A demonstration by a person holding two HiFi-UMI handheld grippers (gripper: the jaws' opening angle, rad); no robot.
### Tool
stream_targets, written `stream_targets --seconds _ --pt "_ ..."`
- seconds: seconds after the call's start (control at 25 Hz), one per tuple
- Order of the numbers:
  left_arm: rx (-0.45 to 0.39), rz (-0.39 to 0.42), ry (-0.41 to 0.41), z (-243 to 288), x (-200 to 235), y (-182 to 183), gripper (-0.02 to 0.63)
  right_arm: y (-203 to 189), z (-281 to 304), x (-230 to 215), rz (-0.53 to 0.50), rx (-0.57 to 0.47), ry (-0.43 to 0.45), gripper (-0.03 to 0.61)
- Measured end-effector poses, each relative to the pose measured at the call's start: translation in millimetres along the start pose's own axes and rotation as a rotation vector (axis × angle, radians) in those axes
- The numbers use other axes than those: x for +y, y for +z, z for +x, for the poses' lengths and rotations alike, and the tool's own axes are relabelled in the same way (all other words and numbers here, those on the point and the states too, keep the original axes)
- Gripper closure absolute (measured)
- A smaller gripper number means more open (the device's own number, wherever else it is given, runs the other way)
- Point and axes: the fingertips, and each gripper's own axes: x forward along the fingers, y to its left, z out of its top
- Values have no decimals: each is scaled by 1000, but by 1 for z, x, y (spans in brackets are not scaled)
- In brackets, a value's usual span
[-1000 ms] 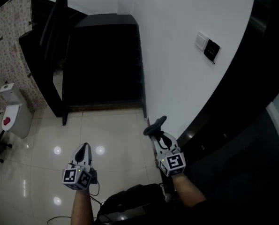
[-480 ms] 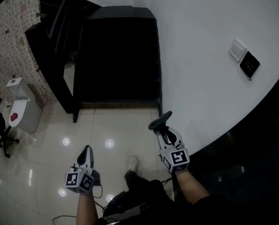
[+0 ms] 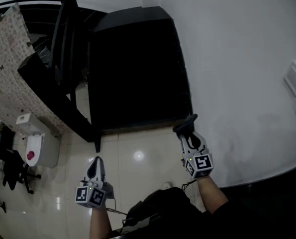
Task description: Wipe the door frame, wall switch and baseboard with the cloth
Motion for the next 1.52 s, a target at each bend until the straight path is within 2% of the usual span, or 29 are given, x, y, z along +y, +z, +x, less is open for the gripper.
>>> stream_targets --seconds 0.2,0.4,0.48,0.6,0.68,0.84,1.0,1.16,1.32,1.44,1.52 --pt "71 -5 -195 106 -24 -25 623 15 18 -43 -52 -8 -118 483" --pt "135 -74 -437 207 -61 -55 623 23 5 -89 -104 20 -330 483" --pt "165 -95 -547 247 -78 -66 623 30 -4 -106 -131 19 -437 483" --pt "225 -118 -781 312 -124 -83 623 44 -31 -134 -172 40 -678 483" --pt "258 -116 -907 339 -143 -89 623 55 -44 -144 -184 53 -806 483" --pt "293 -139 -1019 382 -166 -91 623 92 -64 -161 -214 25 -998 483" --pt "387 -176 -1224 389 -241 -118 623 151 -133 -162 -300 10 -1229 483" --pt "403 -175 -1351 372 -292 -122 623 204 -177 -167 -462 99 -1342 483" --pt "399 -177 -1422 348 -333 -120 623 268 -213 -181 -561 29 -1396 483" --pt "396 -135 -1428 331 -358 -116 623 316 -241 -190 -610 -57 -1439 483" --pt "403 -147 -1417 323 -369 -119 623 346 -254 -190 -662 -61 -1460 483"
